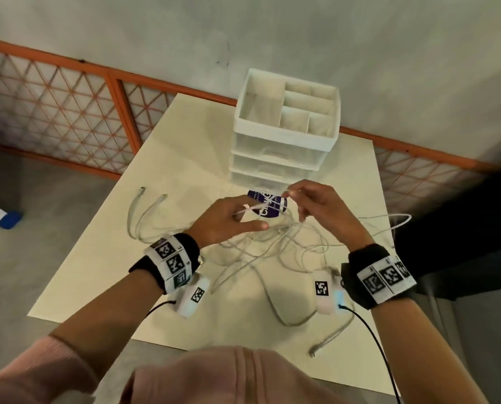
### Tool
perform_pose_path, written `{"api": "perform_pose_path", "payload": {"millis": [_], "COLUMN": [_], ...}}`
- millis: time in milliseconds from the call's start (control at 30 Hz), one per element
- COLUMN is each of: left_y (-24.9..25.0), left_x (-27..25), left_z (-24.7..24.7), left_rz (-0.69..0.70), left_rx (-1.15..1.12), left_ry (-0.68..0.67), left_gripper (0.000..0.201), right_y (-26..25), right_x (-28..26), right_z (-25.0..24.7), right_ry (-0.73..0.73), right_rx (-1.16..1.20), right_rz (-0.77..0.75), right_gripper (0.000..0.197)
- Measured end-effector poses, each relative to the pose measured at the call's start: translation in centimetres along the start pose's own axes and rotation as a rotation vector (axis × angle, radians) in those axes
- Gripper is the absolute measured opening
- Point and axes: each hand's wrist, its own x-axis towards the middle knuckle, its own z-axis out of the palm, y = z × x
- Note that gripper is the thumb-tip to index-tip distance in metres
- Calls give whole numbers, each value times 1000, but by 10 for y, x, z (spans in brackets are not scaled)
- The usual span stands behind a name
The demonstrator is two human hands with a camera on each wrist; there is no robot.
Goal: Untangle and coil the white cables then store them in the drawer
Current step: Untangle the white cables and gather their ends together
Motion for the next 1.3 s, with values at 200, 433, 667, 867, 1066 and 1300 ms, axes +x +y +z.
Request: {"api": "perform_pose_path", "payload": {"millis": [200, 433, 667, 867, 1066, 1300], "left_y": [17, -20, -71, -47, 22, 11], "left_x": [16, 13, -5, -4, 7, 9], "left_z": [-21, -81, -81, -57, -33, -15], "left_rz": [134, 111, -305, -289, 50, 48], "left_rx": [0, 99, 256, 132, -120, 50], "left_ry": [352, 656, 506, 385, 311, 104], "left_gripper": [22, 24, 23, 27, 48, 20], "right_y": [-32, 59, 69, 8, -32, -16], "right_x": [7, -17, -30, -13, -15, -15], "right_z": [1, -5, -43, -49, -6, -9], "right_ry": [-83, -141, 204, 328, -80, -122], "right_rx": [-77, -339, -52, -135, -215, -142], "right_rz": [-61, 252, 208, 27, 4, 35], "right_gripper": [23, 38, 26, 25, 18, 19]}}
